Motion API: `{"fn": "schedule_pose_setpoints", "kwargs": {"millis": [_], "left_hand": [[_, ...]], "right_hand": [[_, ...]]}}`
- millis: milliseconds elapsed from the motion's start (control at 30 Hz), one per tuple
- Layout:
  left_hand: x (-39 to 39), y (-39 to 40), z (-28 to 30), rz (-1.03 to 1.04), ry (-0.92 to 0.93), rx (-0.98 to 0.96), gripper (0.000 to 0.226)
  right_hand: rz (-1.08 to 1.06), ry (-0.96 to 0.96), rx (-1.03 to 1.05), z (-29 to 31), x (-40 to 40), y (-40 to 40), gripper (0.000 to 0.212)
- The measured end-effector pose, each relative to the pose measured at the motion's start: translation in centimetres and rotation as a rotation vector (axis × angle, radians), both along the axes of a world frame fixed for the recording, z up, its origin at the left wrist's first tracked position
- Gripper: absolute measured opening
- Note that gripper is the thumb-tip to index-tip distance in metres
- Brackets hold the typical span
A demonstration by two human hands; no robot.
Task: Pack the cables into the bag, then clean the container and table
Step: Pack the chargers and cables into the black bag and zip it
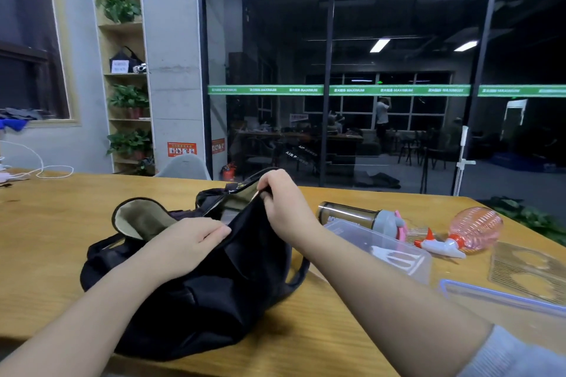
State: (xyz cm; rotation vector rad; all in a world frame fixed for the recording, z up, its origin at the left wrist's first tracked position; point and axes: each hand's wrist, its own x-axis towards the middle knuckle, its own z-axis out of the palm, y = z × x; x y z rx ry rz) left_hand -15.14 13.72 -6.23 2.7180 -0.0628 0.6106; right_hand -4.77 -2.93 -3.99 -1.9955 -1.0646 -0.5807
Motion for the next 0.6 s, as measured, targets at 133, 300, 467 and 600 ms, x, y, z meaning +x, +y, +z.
{"fn": "schedule_pose_setpoints", "kwargs": {"millis": [133, 300, 467, 600], "left_hand": [[0.4, 0.1, -0.8, 0.04, 0.086, -0.039, 0.048], [1.1, 0.9, -1.1, 0.128, -0.038, -0.094, 0.038], [2.3, 3.2, -1.2, 0.237, -0.085, 0.248, 0.017], [3.4, 4.7, -1.2, 0.422, 0.123, 0.452, 0.025]], "right_hand": [[0.007, 0.03, -0.061, -1.2, 0.2, -0.2, 0.018], [0.071, 0.046, -0.166, -1.3, 0.2, -0.6, 0.035], [0.012, -0.132, -0.195, -2.2, 1.2, -0.3, 0.041], [-0.1, 0.021, -0.266, -1.4, 2.2, 0.7, 0.042]]}}
